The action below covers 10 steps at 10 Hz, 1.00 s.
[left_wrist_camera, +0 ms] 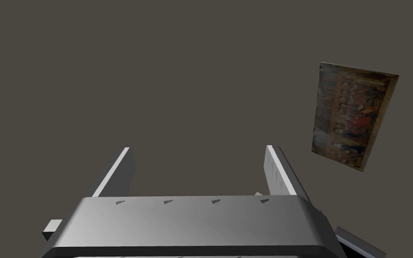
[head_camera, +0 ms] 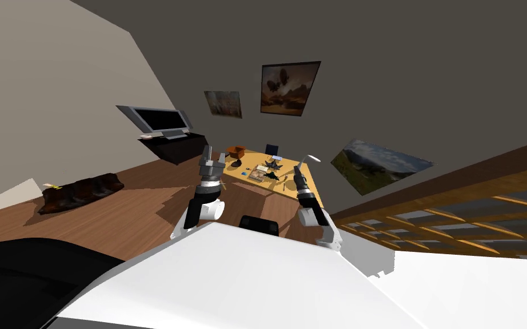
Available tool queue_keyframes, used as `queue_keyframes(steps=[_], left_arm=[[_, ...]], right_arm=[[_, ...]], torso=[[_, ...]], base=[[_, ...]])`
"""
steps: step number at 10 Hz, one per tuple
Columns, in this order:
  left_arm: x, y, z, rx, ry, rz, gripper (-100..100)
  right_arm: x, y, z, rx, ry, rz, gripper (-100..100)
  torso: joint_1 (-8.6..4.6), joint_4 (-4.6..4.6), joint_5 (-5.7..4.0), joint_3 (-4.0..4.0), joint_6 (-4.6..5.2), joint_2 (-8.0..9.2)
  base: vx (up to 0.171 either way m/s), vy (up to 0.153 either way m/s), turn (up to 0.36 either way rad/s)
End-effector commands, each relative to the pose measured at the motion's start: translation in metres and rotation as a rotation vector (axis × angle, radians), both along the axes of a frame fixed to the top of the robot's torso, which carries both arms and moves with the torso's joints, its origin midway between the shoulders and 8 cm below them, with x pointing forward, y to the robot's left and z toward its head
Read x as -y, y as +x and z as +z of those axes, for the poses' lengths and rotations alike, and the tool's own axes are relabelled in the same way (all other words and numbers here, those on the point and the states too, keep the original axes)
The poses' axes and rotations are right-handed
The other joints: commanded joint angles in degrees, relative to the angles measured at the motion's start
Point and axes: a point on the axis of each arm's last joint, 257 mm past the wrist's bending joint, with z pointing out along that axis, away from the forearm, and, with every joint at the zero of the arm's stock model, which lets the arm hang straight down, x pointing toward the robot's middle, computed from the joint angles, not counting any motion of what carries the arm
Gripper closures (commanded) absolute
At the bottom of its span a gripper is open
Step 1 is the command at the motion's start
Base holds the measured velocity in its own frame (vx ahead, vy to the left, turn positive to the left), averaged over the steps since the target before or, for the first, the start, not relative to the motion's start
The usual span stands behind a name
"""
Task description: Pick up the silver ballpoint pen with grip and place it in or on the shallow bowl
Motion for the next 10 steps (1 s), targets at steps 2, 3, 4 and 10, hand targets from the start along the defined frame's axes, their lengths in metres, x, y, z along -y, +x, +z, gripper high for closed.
queue_keyframes(steps=[2,3,4,10], left_arm=[[0.000,0.000,0.000,0.000,0.000,0.000,0],[0.000,0.000,0.000,0.000,0.000,0.000,0],[0.000,0.000,0.000,0.000,0.000,0.000,0],[0.000,0.000,0.000,0.000,0.000,0.000,0]], right_arm=[[-0.016,0.013,-0.038,-0.097,-0.076,0.027,-100],[-0.022,0.018,-0.054,-0.135,-0.112,0.040,-100],[-0.021,0.018,-0.058,-0.143,-0.114,0.038,-100],[-0.025,0.030,-0.148,-0.352,-0.276,0.068,-100]], torso=[[-0.01,0.00,0.00,-0.01,-0.03,-0.02],[-0.01,-0.01,0.00,-0.02,-0.03,-0.04],[-0.01,-0.01,0.00,-0.03,-0.01,-0.05],[0.00,-0.04,0.00,-0.10,-0.01,-0.18]], base=[[-0.022,-0.002,0.098],[-0.013,-0.001,0.131],[-0.006,-0.001,0.032],[0.013,0.001,0.098]])
